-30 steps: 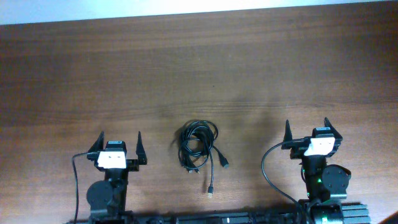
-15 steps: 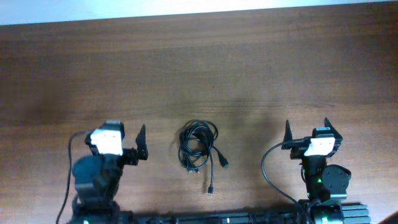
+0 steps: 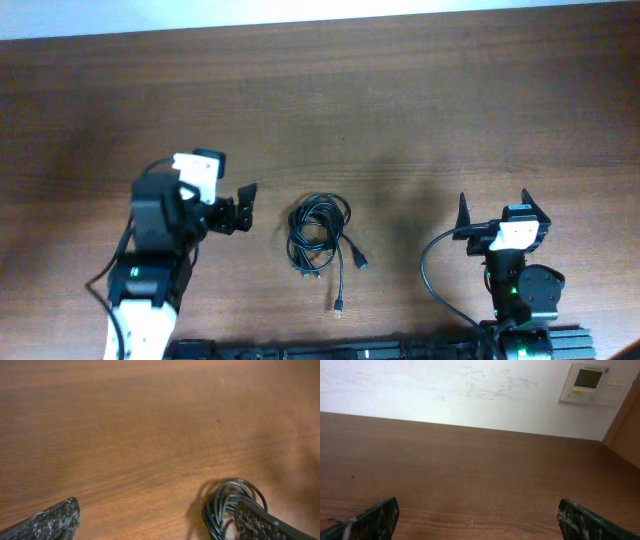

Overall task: Untangle cables
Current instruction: 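Move the left gripper over the black cable coil and lower onto it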

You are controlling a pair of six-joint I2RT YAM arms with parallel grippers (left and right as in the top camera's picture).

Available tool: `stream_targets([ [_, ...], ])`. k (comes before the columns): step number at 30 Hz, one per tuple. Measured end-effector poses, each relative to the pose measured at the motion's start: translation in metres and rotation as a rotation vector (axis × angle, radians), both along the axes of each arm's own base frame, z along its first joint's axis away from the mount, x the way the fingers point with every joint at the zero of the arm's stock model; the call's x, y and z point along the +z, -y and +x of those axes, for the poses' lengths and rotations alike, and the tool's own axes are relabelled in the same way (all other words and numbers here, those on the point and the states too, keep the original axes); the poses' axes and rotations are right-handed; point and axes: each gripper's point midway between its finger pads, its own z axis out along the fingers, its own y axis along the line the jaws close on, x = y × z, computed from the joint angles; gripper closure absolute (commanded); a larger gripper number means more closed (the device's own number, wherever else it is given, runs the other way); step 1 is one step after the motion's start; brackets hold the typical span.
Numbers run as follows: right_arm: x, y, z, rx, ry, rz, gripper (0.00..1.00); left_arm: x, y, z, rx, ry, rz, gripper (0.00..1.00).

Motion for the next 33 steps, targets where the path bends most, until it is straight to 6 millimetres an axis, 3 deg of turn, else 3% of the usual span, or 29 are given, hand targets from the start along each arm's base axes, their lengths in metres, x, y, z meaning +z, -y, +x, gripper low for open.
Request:
stream_targets([
  [7,0.000,0.000,0.000,0.000,0.000,0.000,0.01,-0.019,0.045,0.018,-0.170,-0.143,0.054,0.01],
  [17,0.000,0.000,0.000,0.000,0.000,0.000,0.01,-0.056,0.087,0.007,-0.317,-0.285,0.104,0.01],
  [33,0.000,0.000,0.000,0.000,0.000,0.000,0.01,-0.122,0.086,-0.022,-0.350,-0.565,0.164,0.01],
])
